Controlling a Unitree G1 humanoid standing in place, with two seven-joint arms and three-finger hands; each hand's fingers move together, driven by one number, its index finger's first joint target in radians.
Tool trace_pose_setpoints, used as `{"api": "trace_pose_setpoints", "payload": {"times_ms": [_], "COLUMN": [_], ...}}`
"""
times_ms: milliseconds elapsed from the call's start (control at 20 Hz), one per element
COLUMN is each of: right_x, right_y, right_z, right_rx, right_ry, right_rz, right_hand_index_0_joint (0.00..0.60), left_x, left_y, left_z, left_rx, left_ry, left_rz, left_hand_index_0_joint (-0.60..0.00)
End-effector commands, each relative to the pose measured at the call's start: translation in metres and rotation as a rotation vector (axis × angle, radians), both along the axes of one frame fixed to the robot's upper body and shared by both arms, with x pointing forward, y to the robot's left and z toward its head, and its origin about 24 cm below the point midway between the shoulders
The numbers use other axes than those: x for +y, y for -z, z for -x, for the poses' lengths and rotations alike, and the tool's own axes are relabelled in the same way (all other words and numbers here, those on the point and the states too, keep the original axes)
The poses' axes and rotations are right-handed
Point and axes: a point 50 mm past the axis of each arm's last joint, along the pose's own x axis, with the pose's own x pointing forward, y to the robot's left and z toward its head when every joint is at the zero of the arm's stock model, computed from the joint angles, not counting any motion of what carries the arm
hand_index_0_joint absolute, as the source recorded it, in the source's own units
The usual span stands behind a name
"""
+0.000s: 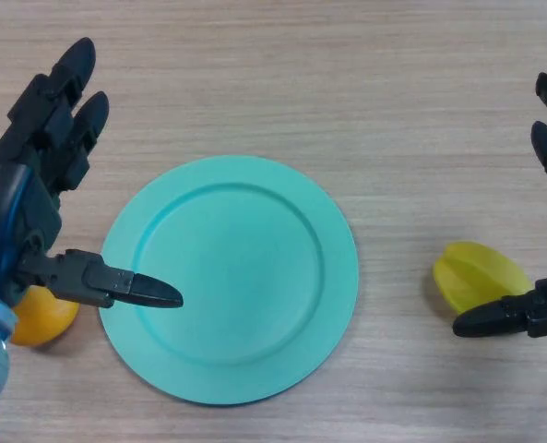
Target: Pick up the yellow starfruit and place it on the plate
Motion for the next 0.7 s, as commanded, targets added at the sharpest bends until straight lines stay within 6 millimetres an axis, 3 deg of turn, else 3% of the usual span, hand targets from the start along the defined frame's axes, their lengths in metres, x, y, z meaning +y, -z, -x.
{"api": "trace_pose_setpoints", "payload": {"times_ms": [50, 700], "right_x": [-0.0014, -0.0005], "right_y": [-0.0336, -0.0274], "right_z": [0.0091, 0.0066], "right_rx": [-0.22, -0.219], "right_ry": [-0.008, 0.025], "right_rz": [0.02, 0.043], "right_hand_index_0_joint": [0.0, 0.0], "left_x": [0.0106, 0.0137], "left_y": [-0.0358, -0.0355], "left_z": [0.0125, 0.0101], "left_rx": [-0.23, -0.227], "left_ry": [-0.046, -0.051], "left_rz": [-0.063, -0.052], "left_hand_index_0_joint": [0.0, 0.0]}}
